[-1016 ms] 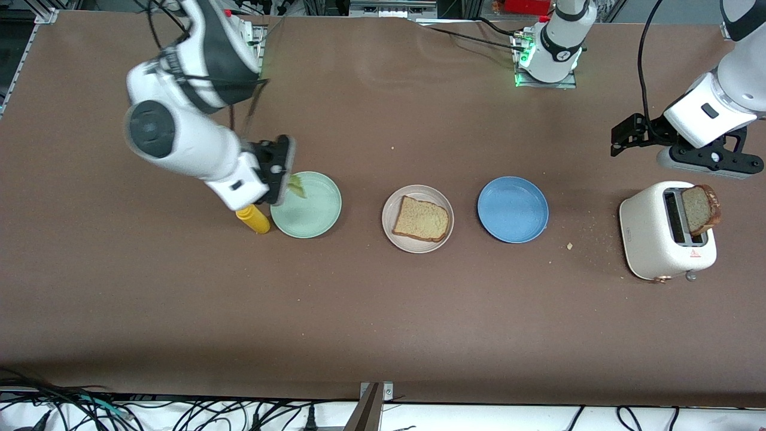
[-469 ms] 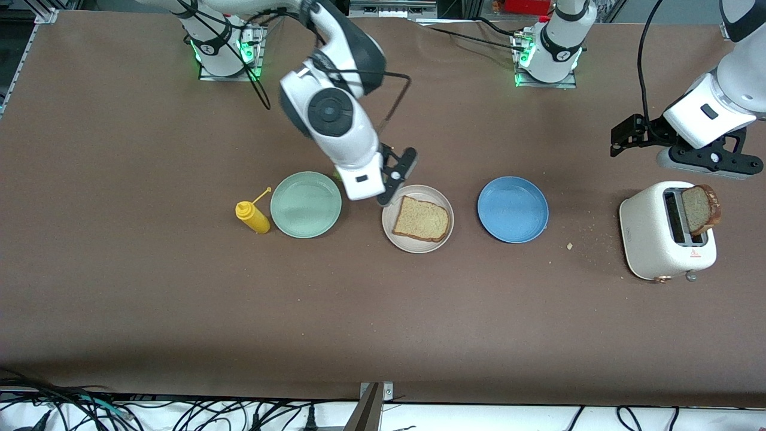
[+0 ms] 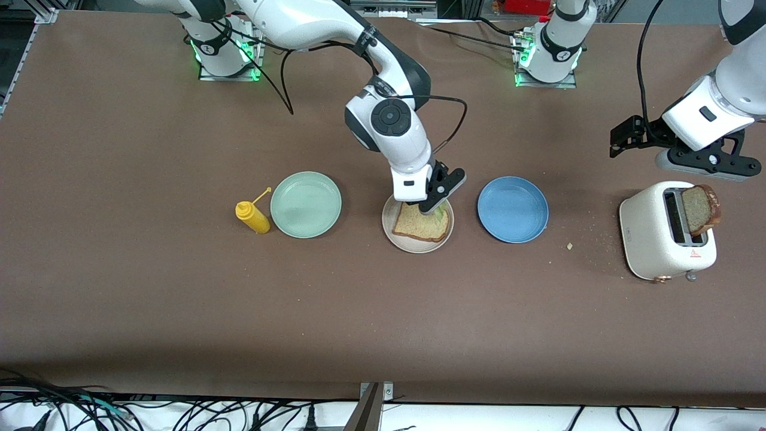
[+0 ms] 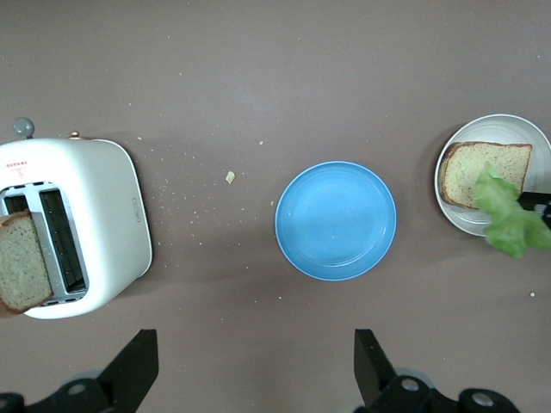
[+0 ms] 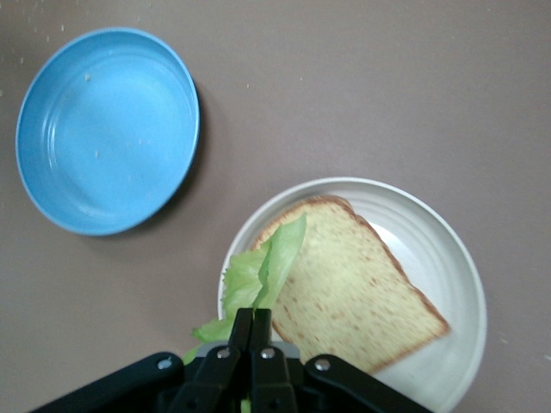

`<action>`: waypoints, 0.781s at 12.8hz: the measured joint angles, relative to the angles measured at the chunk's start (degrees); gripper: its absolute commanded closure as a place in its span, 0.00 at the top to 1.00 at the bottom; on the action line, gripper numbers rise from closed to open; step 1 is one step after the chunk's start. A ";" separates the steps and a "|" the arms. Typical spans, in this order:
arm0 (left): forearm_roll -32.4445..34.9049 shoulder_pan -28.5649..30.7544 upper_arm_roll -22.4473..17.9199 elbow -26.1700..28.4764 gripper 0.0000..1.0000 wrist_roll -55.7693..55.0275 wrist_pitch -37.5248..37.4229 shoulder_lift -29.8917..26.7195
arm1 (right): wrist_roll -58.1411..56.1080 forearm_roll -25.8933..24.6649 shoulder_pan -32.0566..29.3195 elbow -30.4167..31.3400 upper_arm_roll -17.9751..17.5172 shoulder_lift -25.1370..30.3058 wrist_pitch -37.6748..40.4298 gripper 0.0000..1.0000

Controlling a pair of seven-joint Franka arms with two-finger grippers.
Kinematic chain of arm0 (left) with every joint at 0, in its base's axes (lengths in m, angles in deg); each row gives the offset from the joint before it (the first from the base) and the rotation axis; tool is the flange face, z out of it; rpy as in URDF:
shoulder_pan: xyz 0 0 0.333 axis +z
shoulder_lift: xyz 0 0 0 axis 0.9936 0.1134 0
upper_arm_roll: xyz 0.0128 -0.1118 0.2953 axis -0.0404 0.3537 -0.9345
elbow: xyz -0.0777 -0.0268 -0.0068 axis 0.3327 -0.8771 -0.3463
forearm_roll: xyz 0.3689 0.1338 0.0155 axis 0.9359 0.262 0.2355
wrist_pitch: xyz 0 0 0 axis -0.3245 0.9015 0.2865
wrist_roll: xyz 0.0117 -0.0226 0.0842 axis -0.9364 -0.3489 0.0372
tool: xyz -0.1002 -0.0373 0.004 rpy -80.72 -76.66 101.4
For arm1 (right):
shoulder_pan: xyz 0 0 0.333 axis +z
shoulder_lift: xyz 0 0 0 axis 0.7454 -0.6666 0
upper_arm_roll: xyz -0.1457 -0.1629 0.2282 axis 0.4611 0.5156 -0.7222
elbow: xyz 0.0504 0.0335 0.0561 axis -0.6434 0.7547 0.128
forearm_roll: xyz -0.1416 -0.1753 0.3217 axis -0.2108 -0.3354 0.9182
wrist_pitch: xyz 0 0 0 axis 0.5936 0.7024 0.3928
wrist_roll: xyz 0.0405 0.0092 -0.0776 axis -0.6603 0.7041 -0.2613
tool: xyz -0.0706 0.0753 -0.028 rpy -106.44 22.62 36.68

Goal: Make sandwich in beige plate with both arms
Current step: 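Carry the lettuce with the right gripper onto the bread slice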

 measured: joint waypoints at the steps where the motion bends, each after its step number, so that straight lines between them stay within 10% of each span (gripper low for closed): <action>1: 0.00 0.00 0.00 0.00 1.00 0.00 0.00 0.01 | 0.54 0.00 0.17 -0.16 0.01 -0.64 -0.90 0.00; 10: 0.00 0.00 0.00 0.00 1.00 0.00 0.00 0.09 | 0.51 0.00 -0.04 -0.25 0.68 -3.19 -6.47 0.00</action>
